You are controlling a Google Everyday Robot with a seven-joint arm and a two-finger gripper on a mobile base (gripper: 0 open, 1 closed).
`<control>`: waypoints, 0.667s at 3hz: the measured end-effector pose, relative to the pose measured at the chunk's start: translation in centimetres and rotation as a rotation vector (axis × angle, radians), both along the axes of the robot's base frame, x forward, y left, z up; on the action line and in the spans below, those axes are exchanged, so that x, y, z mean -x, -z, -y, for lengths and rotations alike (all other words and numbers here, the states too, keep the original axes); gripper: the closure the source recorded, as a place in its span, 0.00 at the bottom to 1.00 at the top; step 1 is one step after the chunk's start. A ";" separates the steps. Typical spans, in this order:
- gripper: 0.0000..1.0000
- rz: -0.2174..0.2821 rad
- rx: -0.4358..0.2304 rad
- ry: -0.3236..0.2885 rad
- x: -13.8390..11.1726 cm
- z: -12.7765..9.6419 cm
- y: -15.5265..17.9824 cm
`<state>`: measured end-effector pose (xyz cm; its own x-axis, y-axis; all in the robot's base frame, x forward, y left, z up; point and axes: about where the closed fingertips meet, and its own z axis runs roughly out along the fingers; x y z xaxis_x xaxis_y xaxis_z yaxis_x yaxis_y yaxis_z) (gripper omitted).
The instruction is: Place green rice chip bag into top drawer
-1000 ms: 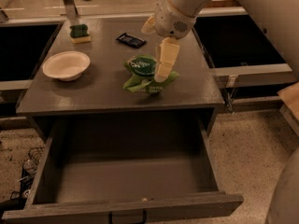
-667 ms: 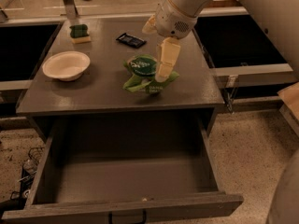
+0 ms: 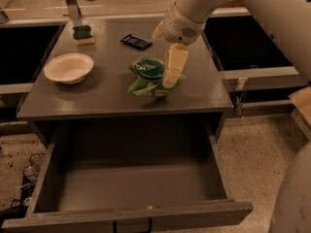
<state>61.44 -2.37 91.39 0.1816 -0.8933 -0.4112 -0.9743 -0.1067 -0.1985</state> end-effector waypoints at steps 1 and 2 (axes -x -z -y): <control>0.00 -0.019 -0.001 0.012 -0.6 0.3 1.2; 0.00 -0.036 -0.001 0.015 -1.1 0.4 2.3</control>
Offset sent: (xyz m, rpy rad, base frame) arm 0.0148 -0.0101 -0.0333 -0.0018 0.0549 -0.0221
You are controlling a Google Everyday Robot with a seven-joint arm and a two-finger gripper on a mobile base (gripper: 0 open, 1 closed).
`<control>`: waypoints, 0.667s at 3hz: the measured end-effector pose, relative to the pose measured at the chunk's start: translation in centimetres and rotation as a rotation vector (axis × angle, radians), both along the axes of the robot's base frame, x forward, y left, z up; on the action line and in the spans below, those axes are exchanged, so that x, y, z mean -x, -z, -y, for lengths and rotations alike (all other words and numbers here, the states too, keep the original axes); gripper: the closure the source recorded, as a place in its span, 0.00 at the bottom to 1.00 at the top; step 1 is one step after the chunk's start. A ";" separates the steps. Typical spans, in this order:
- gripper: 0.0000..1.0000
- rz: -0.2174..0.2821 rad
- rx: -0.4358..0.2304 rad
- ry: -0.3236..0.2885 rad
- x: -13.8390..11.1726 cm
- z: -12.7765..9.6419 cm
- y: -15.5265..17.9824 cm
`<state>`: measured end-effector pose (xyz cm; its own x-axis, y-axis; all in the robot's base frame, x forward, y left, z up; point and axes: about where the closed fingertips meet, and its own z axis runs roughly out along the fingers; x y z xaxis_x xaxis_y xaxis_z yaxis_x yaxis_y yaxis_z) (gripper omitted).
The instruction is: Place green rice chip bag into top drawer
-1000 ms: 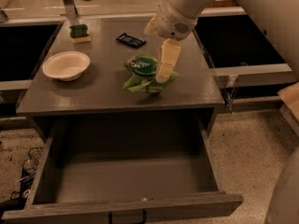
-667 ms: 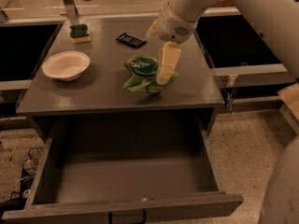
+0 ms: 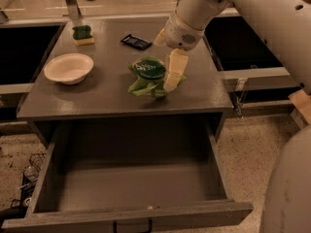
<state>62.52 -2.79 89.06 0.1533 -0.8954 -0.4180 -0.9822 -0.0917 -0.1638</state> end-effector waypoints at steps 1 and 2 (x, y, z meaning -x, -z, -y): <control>0.00 -0.016 -0.001 0.000 -0.5 0.1 1.0; 0.00 -0.030 -0.007 -0.002 -0.8 0.3 1.8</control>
Offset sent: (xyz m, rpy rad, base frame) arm 0.0092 -0.0097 -0.0239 0.0112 0.0468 0.0005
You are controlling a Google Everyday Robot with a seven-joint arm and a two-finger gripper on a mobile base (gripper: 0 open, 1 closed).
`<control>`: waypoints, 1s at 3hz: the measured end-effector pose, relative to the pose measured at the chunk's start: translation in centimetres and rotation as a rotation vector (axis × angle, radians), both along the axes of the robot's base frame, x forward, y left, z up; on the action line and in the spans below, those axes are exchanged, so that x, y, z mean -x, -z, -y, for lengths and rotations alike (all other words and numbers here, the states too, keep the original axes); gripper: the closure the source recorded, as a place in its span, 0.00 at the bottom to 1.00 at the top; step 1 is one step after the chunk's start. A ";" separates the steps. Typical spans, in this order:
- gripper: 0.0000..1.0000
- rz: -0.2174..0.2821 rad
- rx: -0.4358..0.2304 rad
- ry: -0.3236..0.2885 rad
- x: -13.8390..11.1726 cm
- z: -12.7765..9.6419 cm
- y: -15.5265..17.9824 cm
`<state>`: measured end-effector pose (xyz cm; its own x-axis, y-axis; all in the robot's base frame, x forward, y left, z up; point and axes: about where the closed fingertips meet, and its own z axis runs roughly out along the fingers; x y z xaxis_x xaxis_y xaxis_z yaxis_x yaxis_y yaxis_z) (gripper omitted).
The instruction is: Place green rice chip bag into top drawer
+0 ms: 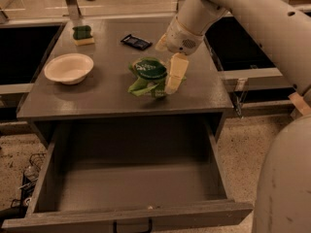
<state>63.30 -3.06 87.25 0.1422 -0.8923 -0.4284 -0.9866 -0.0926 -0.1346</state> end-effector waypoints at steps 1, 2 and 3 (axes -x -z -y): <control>0.19 0.000 0.000 0.000 0.0 0.0 0.0; 0.50 0.000 0.000 0.000 0.0 0.0 0.0; 0.73 0.000 0.000 0.000 0.0 0.0 0.0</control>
Offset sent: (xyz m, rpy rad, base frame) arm 0.0000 0.0000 0.0000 0.0000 0.0001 0.0000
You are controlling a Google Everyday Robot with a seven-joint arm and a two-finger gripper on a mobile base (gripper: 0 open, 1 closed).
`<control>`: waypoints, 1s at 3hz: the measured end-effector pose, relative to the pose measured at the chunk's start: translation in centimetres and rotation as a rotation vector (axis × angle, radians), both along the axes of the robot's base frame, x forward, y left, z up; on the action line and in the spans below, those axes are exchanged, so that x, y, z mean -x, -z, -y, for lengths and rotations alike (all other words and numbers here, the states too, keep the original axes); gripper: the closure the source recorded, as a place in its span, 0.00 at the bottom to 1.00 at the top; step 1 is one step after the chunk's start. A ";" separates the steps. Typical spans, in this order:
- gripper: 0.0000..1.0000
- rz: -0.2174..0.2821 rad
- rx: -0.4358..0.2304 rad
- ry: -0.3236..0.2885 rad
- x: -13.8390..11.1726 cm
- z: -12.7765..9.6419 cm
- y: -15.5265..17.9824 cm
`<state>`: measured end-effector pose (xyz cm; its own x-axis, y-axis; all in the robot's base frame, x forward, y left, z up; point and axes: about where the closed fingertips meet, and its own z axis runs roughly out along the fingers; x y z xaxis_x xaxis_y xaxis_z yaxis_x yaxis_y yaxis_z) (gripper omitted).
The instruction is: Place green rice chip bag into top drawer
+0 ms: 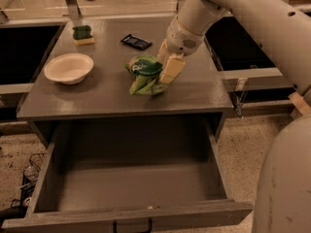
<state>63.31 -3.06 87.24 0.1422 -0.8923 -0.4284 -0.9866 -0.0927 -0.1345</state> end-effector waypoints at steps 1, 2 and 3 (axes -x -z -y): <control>0.96 0.000 0.000 0.000 0.0 0.0 0.0; 1.00 0.000 0.000 0.000 0.0 0.0 0.0; 1.00 0.006 -0.002 0.004 0.1 -0.1 -0.5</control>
Offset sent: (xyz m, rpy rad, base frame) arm 0.0000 0.0000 0.0000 0.0000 0.0000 0.0000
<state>63.23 -2.98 87.75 0.1415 -0.8921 -0.4290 -0.9861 -0.0889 -0.1404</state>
